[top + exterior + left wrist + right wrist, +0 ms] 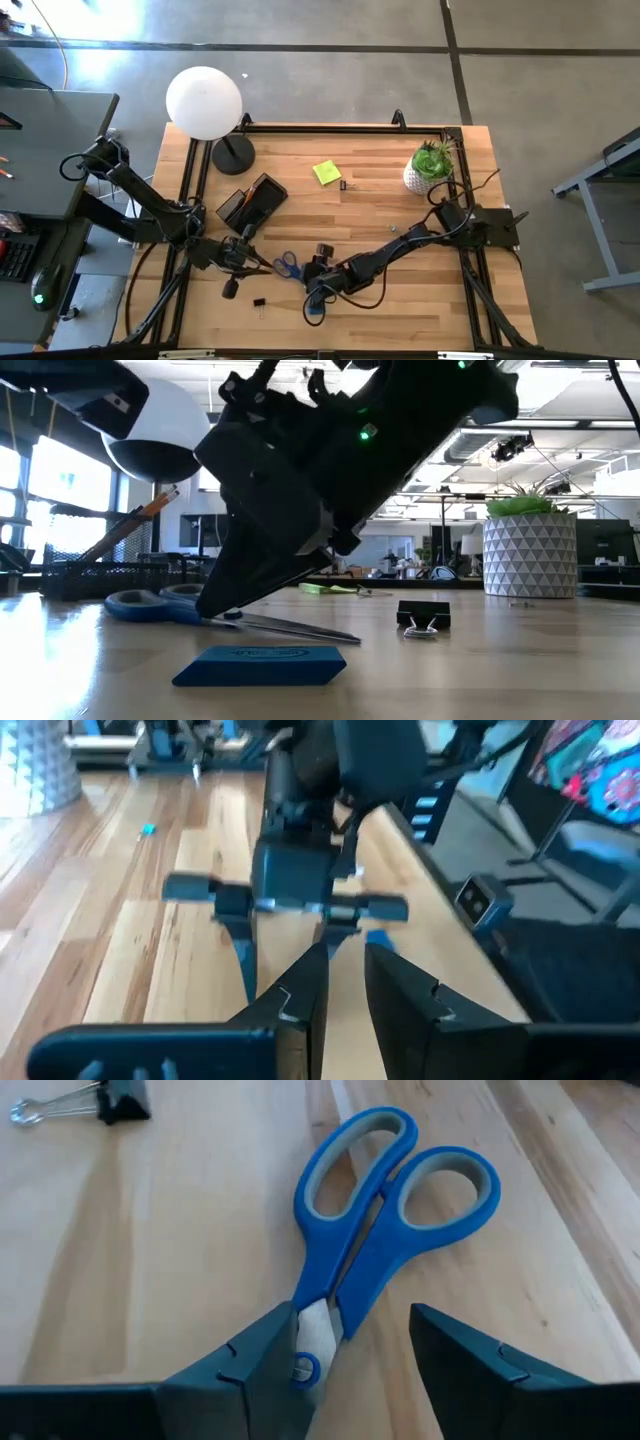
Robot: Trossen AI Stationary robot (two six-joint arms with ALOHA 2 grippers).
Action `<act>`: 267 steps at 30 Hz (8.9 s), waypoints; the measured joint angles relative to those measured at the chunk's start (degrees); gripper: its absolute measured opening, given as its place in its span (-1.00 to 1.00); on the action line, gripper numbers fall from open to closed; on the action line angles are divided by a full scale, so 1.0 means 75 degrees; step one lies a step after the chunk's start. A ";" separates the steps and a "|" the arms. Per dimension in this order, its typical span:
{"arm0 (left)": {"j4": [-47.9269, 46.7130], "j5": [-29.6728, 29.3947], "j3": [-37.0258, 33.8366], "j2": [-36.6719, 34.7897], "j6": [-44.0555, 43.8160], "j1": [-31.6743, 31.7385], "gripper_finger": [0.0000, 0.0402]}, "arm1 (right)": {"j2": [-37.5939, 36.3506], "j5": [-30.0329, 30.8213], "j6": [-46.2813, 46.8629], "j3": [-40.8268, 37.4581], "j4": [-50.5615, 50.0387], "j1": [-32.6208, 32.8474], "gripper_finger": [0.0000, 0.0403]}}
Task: Pick and place office supplies into organizer
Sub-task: Put the blue scissor into the black mesh desk organizer
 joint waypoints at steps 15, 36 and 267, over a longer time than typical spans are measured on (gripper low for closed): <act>0.0021 -0.0180 0.0000 0.0285 -0.0240 0.0000 -0.70 | -0.0244 0.0721 -0.0594 -0.0052 -0.0824 -0.0062 -0.44; 0.0009 -0.0114 0.0000 0.0282 -0.0239 -0.0001 -0.70 | -0.0764 0.1271 -0.0183 -0.0061 -0.1864 -0.0300 -0.26; -0.3112 0.2931 0.2748 -0.2430 0.2724 0.2900 -0.70 | -0.3393 0.0272 -0.4234 -0.0061 -0.1054 -0.2150 -0.86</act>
